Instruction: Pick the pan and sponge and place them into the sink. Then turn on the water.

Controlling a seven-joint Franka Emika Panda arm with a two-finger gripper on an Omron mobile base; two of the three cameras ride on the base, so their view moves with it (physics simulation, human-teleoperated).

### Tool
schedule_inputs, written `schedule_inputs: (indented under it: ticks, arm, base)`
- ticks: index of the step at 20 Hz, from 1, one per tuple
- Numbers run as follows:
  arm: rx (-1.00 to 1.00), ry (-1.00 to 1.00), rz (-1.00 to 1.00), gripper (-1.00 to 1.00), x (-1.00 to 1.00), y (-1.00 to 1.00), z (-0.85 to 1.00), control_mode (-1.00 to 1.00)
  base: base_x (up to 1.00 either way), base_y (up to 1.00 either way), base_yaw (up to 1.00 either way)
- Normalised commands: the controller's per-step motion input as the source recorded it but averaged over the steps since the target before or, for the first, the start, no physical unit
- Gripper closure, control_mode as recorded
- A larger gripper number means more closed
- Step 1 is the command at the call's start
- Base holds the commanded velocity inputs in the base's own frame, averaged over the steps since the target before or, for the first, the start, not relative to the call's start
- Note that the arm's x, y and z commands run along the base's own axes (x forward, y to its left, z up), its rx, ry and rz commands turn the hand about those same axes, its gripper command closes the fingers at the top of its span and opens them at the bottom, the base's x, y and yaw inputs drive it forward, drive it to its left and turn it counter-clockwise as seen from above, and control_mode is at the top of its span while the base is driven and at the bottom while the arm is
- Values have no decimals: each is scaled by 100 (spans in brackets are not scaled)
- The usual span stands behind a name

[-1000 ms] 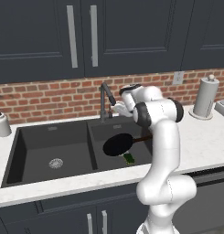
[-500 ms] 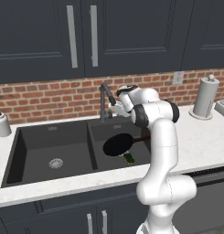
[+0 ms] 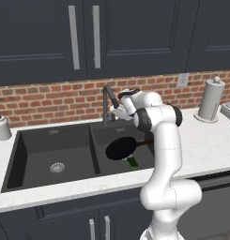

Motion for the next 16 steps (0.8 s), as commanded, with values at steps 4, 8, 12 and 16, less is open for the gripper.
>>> schedule_inputs:
  ticks: [4,8,12,16]
  arm:
    - [2,1,-1,-100,31,2,-11,-100]
    - [1,1,-1,-100,30,1,-12,-100]
    - [0,0,-1,100,23,4,-17,-100]
    - [0,0,-2,100,17,3,-11,-100]
  base:
    - [0,0,0]
    - [0,0,0]
    - [0,0,0]
    - [0,0,0]
